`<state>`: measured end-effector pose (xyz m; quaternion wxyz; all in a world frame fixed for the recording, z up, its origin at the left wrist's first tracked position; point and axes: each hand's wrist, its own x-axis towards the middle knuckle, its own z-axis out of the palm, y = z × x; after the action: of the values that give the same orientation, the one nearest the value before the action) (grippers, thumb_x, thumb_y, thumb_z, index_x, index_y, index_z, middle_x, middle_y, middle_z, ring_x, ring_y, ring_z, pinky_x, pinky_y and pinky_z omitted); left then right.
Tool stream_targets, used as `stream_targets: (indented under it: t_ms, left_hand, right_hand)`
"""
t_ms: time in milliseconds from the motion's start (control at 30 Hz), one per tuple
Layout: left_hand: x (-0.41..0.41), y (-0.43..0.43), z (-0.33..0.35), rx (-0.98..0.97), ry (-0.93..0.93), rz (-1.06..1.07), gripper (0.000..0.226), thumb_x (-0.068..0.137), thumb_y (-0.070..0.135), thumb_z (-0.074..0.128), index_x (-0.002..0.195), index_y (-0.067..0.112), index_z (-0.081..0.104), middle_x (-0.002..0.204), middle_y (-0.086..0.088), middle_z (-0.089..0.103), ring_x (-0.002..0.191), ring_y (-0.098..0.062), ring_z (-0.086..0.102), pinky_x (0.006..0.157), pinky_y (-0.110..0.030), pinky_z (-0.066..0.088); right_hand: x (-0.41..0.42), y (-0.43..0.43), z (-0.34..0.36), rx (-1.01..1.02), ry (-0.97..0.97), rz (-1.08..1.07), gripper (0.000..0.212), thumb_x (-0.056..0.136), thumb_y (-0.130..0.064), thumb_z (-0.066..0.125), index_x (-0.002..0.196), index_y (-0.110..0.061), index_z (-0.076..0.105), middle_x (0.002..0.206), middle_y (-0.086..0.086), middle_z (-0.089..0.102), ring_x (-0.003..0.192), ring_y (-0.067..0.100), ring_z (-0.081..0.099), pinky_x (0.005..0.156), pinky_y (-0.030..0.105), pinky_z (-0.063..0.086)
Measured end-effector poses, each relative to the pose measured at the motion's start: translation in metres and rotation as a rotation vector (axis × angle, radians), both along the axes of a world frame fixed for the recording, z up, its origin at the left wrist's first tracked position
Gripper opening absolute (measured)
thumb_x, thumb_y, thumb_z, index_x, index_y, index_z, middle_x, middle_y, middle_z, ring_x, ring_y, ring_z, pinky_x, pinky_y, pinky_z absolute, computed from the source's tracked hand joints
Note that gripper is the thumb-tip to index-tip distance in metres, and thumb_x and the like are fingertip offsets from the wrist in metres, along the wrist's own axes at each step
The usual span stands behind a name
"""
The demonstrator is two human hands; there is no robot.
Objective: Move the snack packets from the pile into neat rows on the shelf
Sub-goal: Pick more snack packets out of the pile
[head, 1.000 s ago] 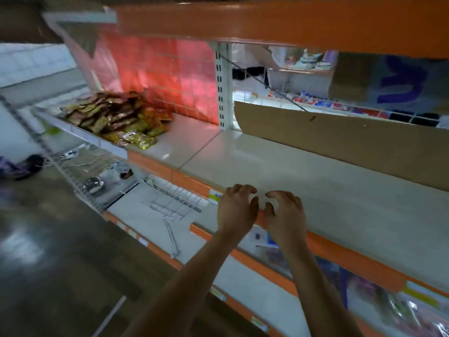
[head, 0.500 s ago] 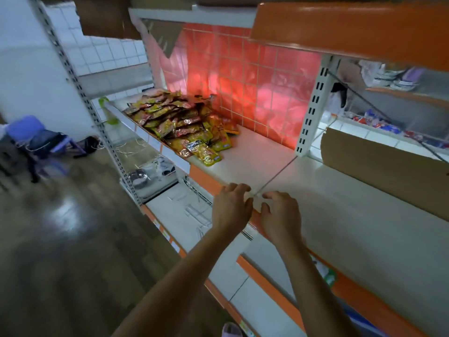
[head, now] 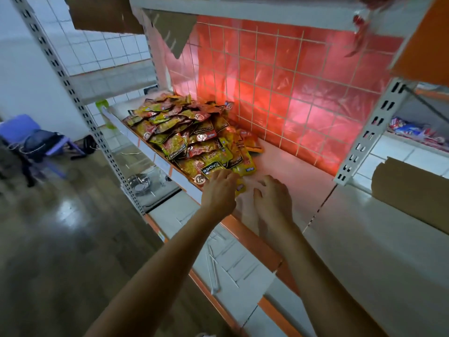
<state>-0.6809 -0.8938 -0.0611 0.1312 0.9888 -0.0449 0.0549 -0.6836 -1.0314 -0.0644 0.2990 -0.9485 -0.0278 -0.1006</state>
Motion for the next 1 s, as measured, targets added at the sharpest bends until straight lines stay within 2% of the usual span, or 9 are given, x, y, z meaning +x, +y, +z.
stream_targets:
  t_ms: [100,267,467,567,700,833,933,1000]
  left_hand:
    - [0.025,0.018,-0.003,0.090,0.047,-0.080,0.054,0.086,0.011,0.058,0.137,0.022,0.045,0.144,0.000,0.041,0.137,-0.025,0.028,0.106,-0.044,0.037]
    - [0.055,0.038,0.003,0.185,0.162,-0.218,0.041,0.092,0.027,0.051,0.133,0.021,0.051,0.135,0.000,0.049,0.134,-0.025,0.035,0.106,-0.044,0.036]
    - [0.079,0.052,0.007,0.249,0.241,-0.412,0.048,0.083,0.021,0.058,0.131,0.023,0.052,0.125,-0.004,0.052,0.119,-0.026,0.047,0.095,-0.042,0.046]
    - [0.084,0.054,0.005,0.227,0.242,-0.483,0.053,0.084,0.028,0.062,0.135,0.024,0.049,0.128,-0.006,0.049,0.120,-0.026,0.046,0.094,-0.038,0.044]
    - [0.088,0.046,-0.001,0.132,0.257,-0.585,0.061,0.079,0.039,0.070,0.135,0.025,0.050,0.137,-0.011,0.044,0.124,-0.032,0.046,0.098,-0.043,0.044]
    - [0.085,0.028,-0.004,0.073,0.272,-0.673,0.084,0.064,0.058,0.073,0.133,0.016,0.049,0.137,-0.013,0.044,0.128,-0.034,0.039,0.101,-0.047,0.041]
    - [0.085,0.011,-0.010,0.099,0.260,-0.714,0.087,0.062,0.061,0.075,0.132,0.016,0.049,0.138,-0.014,0.044,0.135,-0.032,0.033,0.103,-0.043,0.041]
    - [0.083,-0.001,-0.011,0.075,0.257,-0.658,0.083,0.066,0.059,0.075,0.127,0.012,0.046,0.132,-0.011,0.048,0.130,-0.030,0.041,0.096,-0.043,0.046]
  right_hand:
    - [0.025,0.017,-0.003,-0.019,0.018,-0.036,0.025,0.090,-0.012,0.051,0.113,-0.006,0.058,0.114,0.015,0.061,0.105,0.034,0.053,0.083,0.037,0.038]
    - [0.063,0.040,-0.006,-0.009,0.088,-0.160,0.038,0.093,-0.021,0.052,0.127,-0.006,0.047,0.123,0.016,0.056,0.112,0.034,0.049,0.086,0.039,0.040]
    - [0.092,0.057,-0.010,-0.026,0.153,-0.200,0.040,0.092,-0.024,0.053,0.127,-0.007,0.045,0.123,0.017,0.057,0.111,0.037,0.050,0.085,0.041,0.041]
    - [0.093,0.056,-0.009,-0.064,0.186,-0.232,0.042,0.089,-0.024,0.059,0.126,-0.008,0.045,0.124,0.016,0.053,0.114,0.035,0.047,0.088,0.041,0.040]
    - [0.087,0.044,-0.005,0.110,0.262,-0.311,0.048,0.082,-0.021,0.067,0.124,-0.005,0.048,0.122,0.018,0.052,0.114,0.036,0.050,0.088,0.036,0.042]
    - [0.072,0.019,-0.002,0.188,0.267,-0.386,0.042,0.081,-0.021,0.067,0.119,-0.009,0.054,0.118,0.015,0.060,0.111,0.034,0.055,0.085,0.035,0.044]
    - [0.054,-0.001,0.003,0.285,0.222,-0.473,0.034,0.079,-0.022,0.068,0.111,-0.012,0.059,0.108,0.014,0.065,0.103,0.034,0.060,0.080,0.036,0.047]
    - [0.040,-0.015,0.007,0.368,0.180,-0.537,0.032,0.072,-0.023,0.066,0.103,-0.015,0.063,0.099,0.011,0.067,0.095,0.032,0.062,0.075,0.035,0.049]
